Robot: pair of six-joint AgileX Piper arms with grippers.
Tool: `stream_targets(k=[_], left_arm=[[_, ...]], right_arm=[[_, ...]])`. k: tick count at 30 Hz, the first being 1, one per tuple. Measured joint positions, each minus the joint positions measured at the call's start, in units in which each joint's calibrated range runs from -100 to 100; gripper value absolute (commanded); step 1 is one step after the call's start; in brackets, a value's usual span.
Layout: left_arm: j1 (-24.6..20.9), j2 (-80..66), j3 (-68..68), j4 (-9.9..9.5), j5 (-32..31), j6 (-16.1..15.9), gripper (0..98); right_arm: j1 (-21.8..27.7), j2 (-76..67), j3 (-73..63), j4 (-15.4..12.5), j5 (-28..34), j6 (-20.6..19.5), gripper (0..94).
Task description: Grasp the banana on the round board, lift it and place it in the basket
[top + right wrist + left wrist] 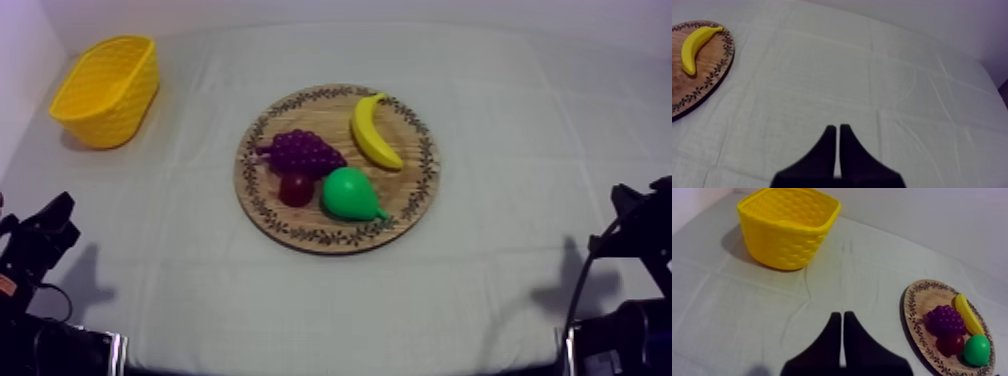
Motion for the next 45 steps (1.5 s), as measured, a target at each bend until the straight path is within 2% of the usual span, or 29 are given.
stream_targets(k=[38, 45], left_arm=[[-0.04, 0.00, 0.00, 0.00, -0.01, 0.00, 0.1], [-0.78, 0.00, 0.00, 0.00, -0.35, -3.01, 0.3]], right_arm=[[0.00, 0.00, 0.00, 0.00, 0.03, -0.03, 0.6], [0.00, 0.00, 0.00, 0.00, 0.03, -0.03, 0.6]])
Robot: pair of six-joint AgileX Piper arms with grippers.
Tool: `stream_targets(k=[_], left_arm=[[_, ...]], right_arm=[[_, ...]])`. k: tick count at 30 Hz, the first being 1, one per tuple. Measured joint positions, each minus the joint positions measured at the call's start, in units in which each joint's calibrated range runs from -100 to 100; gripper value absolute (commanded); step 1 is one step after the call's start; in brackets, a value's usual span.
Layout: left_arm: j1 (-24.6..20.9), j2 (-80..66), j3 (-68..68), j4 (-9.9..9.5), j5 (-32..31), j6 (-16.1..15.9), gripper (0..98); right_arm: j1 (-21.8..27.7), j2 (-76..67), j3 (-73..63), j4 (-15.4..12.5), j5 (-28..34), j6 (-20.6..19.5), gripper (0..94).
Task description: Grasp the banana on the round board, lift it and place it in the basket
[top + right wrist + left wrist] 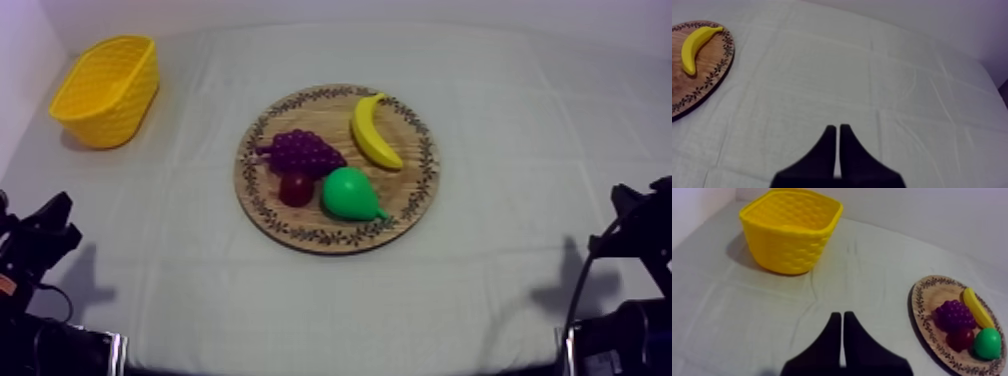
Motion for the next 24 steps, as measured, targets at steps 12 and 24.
stream_targets(k=[12, 24], left_arm=[[2.27, 6.66, -7.58, 0.00, -3.41, -4.16, 0.1], [9.65, 29.46, -32.28, 0.05, 1.01, -5.69, 0.1]], right_arm=[[0.00, 0.00, 0.00, 0.00, 0.00, 0.03, 0.6], [0.00, 0.00, 0.00, 0.00, 0.00, 0.03, 0.6]])
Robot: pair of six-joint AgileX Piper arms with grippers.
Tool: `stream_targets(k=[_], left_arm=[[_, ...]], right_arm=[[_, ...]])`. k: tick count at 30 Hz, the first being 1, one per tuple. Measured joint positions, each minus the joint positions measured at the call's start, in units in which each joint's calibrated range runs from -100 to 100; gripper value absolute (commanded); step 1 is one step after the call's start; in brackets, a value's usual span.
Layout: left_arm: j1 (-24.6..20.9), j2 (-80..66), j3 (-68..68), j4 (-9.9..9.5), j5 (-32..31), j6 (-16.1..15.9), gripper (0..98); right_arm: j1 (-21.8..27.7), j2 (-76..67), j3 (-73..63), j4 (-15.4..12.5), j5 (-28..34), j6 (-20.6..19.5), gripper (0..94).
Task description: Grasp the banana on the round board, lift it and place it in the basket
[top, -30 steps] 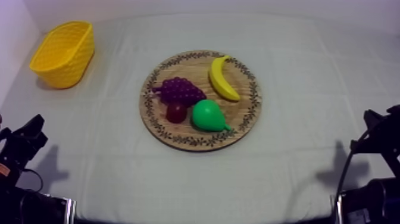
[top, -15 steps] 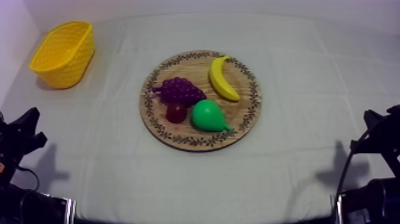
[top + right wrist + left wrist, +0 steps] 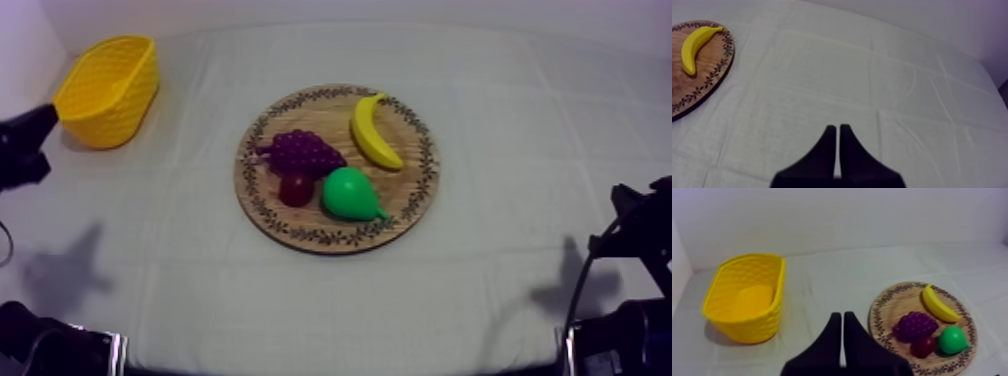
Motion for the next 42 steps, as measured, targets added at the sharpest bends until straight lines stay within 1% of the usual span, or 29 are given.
stream_targets(k=[8, 12, 13, 16, 18, 20, 22, 23, 29, 34, 37, 42], left_arm=[[2.45, 16.67, -20.12, -0.05, 8.28, 2.29, 0.1], [3.69, 25.68, -30.30, -0.16, 10.66, 3.23, 0.1], [4.06, 27.47, -32.18, -0.46, 11.26, 3.46, 0.1], [6.21, 33.93, -38.57, -2.17, 13.40, 5.02, 0.1], [8.25, 38.45, -42.89, -4.23, 14.95, 6.83, 0.0], [10.10, 42.83, -46.79, -5.73, 16.17, 8.46, 0.0], [11.97, 46.98, -50.23, -6.68, 16.78, 10.13, 0.0], [12.69, 48.60, -51.43, -6.84, 17.18, 10.88, 0.0], [17.18, 58.90, -58.77, -7.10, 19.48, 14.09, 0.0], [20.12, 66.65, -66.08, -7.23, 24.09, 16.23, 0.0], [21.19, 70.79, -70.31, -7.11, 27.53, 17.40, 0.0], [21.71, 77.77, -77.11, -6.12, 32.14, 18.56, 0.4]], right_arm=[[0.00, 0.00, 0.00, 0.00, 0.00, 0.00, 0.6], [0.00, 0.00, 0.00, 0.00, 0.00, 0.00, 0.6], [0.00, 0.00, 0.00, 0.00, 0.00, 0.00, 0.6], [0.00, 0.00, 0.00, 0.00, 0.00, 0.00, 0.6], [0.00, 0.00, 0.00, 0.00, 0.00, 0.00, 0.6], [0.00, 0.00, 0.00, 0.00, 0.00, 0.00, 0.6], [0.00, 0.00, 0.00, 0.00, 0.00, 0.00, 0.6], [0.00, 0.00, 0.00, 0.00, 0.00, 0.00, 0.6], [0.00, 0.00, 0.00, 0.00, 0.00, 0.00, 0.6], [0.00, 0.00, 0.00, 0.00, 0.00, 0.00, 0.6], [0.00, 0.00, 0.00, 0.00, 0.00, 0.04, 0.6], [0.00, 0.00, 0.00, 0.00, 0.00, 0.04, 0.6]])
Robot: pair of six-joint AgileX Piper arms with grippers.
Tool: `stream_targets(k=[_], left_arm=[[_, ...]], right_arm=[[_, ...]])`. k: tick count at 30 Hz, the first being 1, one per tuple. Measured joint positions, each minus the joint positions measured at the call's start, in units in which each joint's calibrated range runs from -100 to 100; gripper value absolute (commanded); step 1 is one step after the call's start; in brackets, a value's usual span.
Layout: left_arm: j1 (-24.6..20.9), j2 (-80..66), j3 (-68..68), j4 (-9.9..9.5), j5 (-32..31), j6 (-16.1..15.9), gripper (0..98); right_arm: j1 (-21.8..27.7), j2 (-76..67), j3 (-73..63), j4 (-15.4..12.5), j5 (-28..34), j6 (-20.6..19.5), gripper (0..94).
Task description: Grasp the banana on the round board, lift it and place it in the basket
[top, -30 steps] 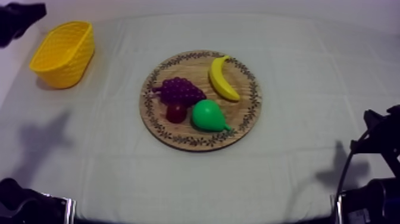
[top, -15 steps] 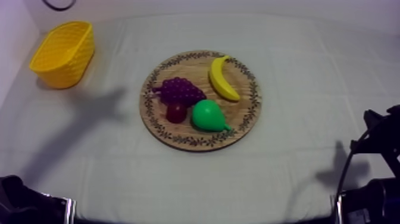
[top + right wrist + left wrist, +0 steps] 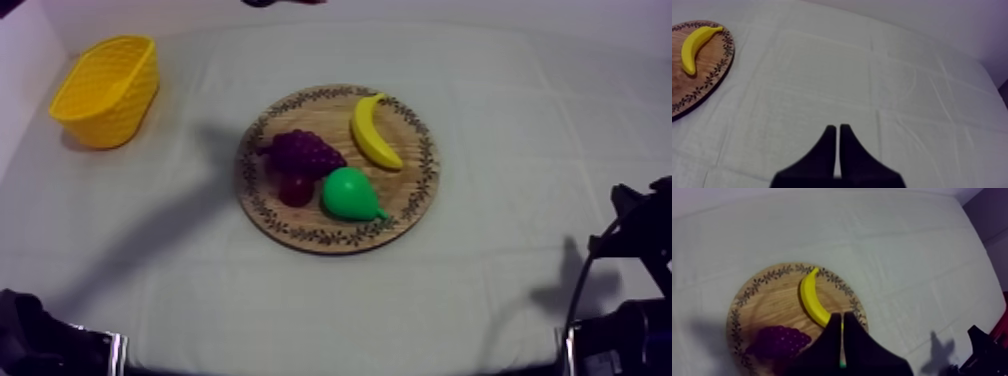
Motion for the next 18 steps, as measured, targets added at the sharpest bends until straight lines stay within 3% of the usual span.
stream_targets(k=[9, 15, 18], left_arm=[[0.30, 11.58, -11.78, 2.43, 7.39, 1.38, 0.8], [0.66, 17.13, -18.22, 2.52, 12.38, 2.09, 3.7], [0.79, 19.09, -20.68, 2.24, 14.87, 2.58, 10.1]], right_arm=[[0.00, 0.00, 0.00, 0.00, 0.00, -0.05, 0.6], [0.00, 0.00, 0.00, 0.00, 0.00, -0.05, 0.6], [0.00, 0.00, 0.00, 0.00, 0.00, -0.05, 0.6]])
